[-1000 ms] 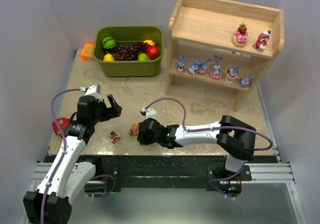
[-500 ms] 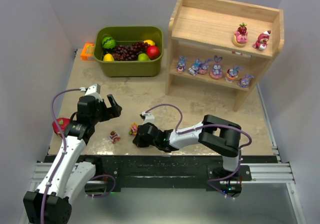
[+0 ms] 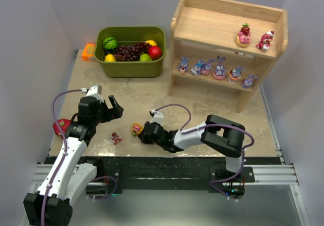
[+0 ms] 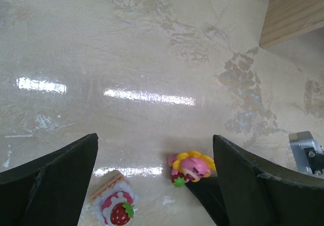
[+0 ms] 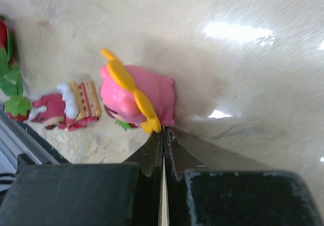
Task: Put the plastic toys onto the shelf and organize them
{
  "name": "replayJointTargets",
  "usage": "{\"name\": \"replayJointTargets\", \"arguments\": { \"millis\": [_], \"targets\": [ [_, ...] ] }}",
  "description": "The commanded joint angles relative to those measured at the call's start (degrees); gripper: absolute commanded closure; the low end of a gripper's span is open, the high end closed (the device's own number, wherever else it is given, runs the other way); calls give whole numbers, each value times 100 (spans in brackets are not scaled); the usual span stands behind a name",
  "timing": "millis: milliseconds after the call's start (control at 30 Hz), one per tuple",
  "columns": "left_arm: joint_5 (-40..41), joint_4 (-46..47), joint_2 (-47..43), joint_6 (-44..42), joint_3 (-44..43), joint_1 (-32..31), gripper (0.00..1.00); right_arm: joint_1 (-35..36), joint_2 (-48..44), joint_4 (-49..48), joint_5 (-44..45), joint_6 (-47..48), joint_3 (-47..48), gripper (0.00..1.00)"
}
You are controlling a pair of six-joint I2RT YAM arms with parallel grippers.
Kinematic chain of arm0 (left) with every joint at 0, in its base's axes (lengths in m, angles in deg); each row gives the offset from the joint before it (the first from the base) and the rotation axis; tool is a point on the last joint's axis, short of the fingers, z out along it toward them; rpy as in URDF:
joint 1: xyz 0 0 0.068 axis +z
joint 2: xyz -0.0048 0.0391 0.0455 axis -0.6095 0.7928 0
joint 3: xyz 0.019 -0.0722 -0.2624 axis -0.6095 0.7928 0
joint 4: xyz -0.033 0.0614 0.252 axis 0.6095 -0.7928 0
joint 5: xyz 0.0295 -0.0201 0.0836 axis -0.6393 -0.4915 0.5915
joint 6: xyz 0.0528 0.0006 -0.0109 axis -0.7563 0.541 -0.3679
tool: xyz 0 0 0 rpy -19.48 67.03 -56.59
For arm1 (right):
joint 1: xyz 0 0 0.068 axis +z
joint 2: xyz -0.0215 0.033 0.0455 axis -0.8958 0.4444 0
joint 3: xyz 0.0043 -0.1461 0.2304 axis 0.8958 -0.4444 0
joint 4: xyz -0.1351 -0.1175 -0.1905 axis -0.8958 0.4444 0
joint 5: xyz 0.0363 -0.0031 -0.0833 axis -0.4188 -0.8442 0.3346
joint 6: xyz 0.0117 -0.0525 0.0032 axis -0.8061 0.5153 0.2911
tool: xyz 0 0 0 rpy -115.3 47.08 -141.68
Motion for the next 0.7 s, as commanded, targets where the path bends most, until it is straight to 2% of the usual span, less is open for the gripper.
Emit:
{"name": "replayJointTargets", "arguments": {
  "millis": [0,267,433,533,567,633,667],
  "targets": [
    [-31,115,-57,-66,-149,-14,1,-225,-44,46,445,72,-267,100],
    [-49,115,-30,-74,-149,-14,0,-524,35,-209,401,607,-91,100],
    [-40,106,-39,-83,-158,-14,1,-612,-44,256,585,977,208,98],
    [-23,106,-39,-83,-149,-14,0,-604,-378,634,725,1074,111,82],
    [-31,106,-39,-83,-149,-14,1,-595,-483,931,726,1083,68,71],
    [-31,106,-57,-83,-149,-14,1,-560,-798,1161,743,1240,32,61],
    [-40,115,-57,-83,-149,-14,1,-525,-905,1380,796,1302,32,52]
  ]
}}
